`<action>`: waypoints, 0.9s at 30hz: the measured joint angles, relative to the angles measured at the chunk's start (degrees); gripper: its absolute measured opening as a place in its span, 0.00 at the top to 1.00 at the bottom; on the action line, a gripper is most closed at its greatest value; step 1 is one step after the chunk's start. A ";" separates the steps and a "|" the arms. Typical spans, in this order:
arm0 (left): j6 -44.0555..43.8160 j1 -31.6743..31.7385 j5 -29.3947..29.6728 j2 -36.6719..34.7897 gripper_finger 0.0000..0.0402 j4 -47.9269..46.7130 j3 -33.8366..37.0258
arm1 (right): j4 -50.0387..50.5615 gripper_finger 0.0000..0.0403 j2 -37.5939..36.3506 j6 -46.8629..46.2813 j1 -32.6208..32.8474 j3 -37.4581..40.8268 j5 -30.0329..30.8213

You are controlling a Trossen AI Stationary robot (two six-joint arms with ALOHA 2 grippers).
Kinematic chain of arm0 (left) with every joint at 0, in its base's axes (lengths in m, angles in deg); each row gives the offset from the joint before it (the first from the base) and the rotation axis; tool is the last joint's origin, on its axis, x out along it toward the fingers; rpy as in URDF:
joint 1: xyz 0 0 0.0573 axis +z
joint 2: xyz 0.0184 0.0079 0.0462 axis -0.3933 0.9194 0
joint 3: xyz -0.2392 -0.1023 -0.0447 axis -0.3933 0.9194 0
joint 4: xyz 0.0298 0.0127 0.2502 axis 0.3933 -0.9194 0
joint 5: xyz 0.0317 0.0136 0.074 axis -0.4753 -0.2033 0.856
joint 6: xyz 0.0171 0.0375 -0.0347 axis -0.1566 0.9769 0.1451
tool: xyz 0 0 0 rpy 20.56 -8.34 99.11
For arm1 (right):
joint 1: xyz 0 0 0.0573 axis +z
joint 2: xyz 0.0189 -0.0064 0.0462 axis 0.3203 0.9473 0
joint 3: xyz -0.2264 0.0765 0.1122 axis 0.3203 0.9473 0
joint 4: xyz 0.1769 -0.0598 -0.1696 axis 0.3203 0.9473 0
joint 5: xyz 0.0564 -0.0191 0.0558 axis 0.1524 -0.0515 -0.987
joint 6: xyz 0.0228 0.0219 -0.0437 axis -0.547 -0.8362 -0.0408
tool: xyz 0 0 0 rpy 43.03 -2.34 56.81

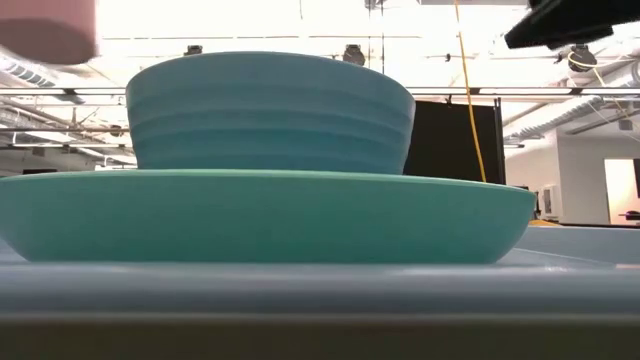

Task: Set up tray
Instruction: Put the pink cup on the blue tray to the top right of the green plate

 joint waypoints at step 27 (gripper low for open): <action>50.55 34.09 -14.34 0.00 1.00 17.77 -7.09 | -22.92 0.72 0.00 -16.35 7.08 16.68 1.81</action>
